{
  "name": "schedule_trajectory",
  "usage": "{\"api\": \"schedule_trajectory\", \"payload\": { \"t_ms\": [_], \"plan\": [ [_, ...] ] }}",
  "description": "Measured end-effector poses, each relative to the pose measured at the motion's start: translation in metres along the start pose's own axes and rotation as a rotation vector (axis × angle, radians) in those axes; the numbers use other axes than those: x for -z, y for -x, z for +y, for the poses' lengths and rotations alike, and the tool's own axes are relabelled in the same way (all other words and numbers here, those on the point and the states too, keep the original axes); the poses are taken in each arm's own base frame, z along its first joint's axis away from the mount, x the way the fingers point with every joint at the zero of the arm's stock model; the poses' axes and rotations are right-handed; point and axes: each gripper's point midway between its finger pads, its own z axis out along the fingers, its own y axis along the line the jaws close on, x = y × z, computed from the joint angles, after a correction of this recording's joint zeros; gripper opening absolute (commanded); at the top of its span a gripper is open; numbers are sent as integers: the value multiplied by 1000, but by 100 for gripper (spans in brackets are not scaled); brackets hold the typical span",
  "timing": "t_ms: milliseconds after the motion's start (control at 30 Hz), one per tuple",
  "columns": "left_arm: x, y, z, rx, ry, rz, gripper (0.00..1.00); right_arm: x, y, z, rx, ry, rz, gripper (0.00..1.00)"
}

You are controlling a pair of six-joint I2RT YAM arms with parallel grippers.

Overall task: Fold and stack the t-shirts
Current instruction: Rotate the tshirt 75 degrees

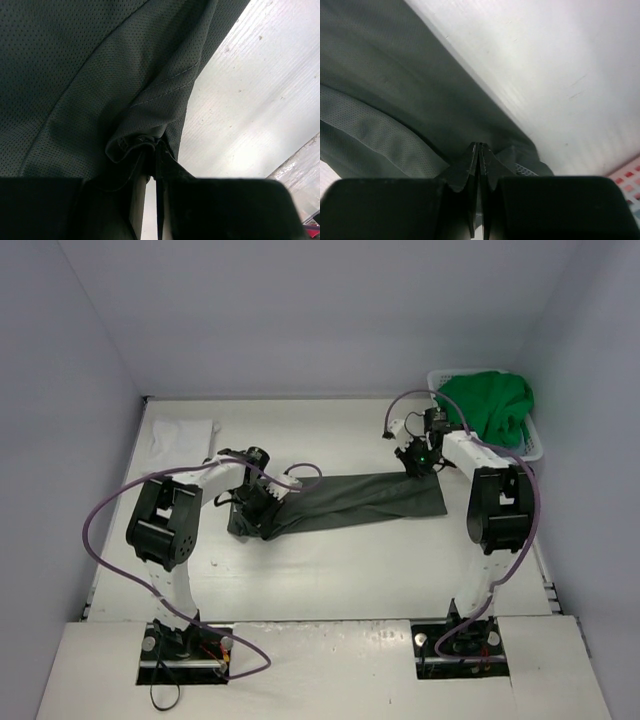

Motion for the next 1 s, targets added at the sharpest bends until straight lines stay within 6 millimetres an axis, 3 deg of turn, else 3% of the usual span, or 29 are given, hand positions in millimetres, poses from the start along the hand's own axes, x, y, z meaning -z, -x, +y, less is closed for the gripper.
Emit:
{"api": "schedule_trajectory", "payload": {
  "t_ms": [300, 667, 1000],
  "plan": [
    [0, 0, 0, 3, 1, 0, 7, -6, -19, 14, -13, 25, 38, 0],
    [1, 0, 2, 14, 13, 2, 7, 27, -24, 19, 25, -46, 46, 0],
    [7, 5, 17, 31, 53, -16, 7, 21, -43, 31, 36, -18, 96, 0]
  ]
}}
